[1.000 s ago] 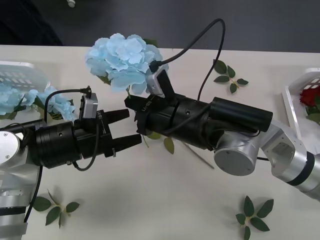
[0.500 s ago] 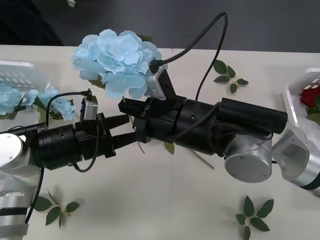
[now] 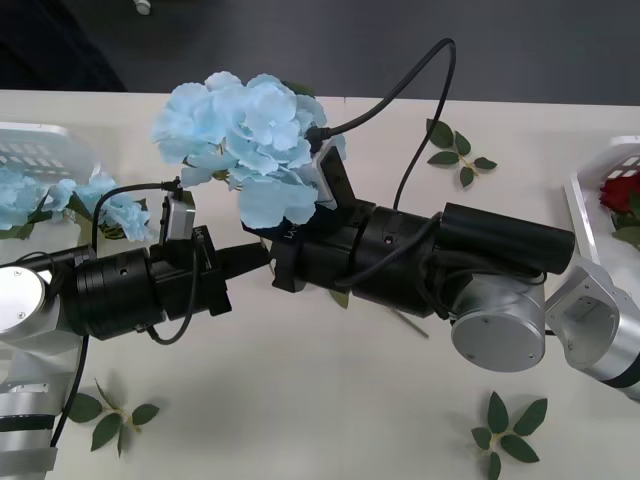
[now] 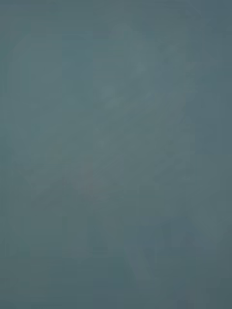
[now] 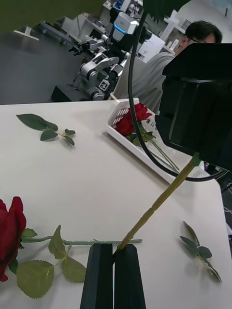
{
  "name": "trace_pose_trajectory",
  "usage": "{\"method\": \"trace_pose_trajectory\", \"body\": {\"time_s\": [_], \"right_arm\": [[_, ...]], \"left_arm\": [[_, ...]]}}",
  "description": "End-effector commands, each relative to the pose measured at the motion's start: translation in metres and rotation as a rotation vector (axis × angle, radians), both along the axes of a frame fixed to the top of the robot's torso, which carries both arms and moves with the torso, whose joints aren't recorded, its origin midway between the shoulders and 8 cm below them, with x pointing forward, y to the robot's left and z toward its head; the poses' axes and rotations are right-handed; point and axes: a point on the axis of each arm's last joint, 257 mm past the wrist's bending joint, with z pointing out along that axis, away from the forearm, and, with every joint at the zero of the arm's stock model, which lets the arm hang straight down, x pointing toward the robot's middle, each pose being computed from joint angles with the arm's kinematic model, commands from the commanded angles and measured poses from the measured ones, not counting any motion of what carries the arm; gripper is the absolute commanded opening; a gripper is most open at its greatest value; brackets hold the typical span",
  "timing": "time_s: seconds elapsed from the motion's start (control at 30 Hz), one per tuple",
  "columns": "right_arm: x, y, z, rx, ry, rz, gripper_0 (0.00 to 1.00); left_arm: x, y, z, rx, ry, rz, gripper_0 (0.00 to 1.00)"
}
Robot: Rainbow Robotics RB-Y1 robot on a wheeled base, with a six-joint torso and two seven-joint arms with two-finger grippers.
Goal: Put the red flowers into the right box and the blue flowers into the left box
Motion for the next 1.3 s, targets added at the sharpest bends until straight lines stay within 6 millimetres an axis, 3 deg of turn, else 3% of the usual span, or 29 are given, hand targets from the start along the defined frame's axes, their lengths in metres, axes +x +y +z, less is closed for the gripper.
{"method": "trace_pose_trajectory", "body": {"time_s": [0.03,0.17,0.2,0.23,0.27,0.3,0.33,0.83,1.07,1.3], "right_arm": [[-0.011,-0.003,0.001,-0.018,-0.02,0.025,0.0],[-0.012,-0.003,0.0,-0.019,-0.019,0.026,0.0],[-0.011,-0.003,0.001,-0.018,-0.019,0.025,0.07],[-0.011,-0.003,0.002,-0.015,-0.023,0.025,0.34],[-0.011,-0.003,0.003,-0.011,-0.023,0.023,0.5],[-0.01,-0.003,0.005,-0.003,-0.024,0.022,0.77],[-0.01,-0.004,0.004,-0.004,-0.021,0.021,0.98],[-0.006,-0.014,0.003,0.014,-0.002,0.0,1.0],[0.005,-0.03,0.014,0.067,0.009,-0.045,1.0],[0.015,-0.051,0.049,0.151,-0.002,-0.096,1.0]], "left_arm": [[-0.003,-0.001,0.004,0.006,-0.043,-0.008,0.0],[-0.003,-0.001,0.004,0.002,-0.042,-0.007,0.0],[-0.003,-0.001,0.004,0.002,-0.042,-0.007,0.0],[-0.003,-0.001,0.004,0.002,-0.042,-0.007,0.0],[-0.003,-0.001,0.004,0.002,-0.042,-0.007,0.0],[-0.003,0.0,0.005,0.0,-0.043,-0.005,0.0],[-0.003,0.0,0.006,-0.003,-0.043,-0.005,0.0],[-0.015,0.038,0.018,-0.061,-0.029,0.006,0.0],[-0.022,0.088,0.019,-0.044,-0.031,0.06,0.0],[-0.022,0.15,0.019,0.025,-0.042,0.167,0.0]]}}
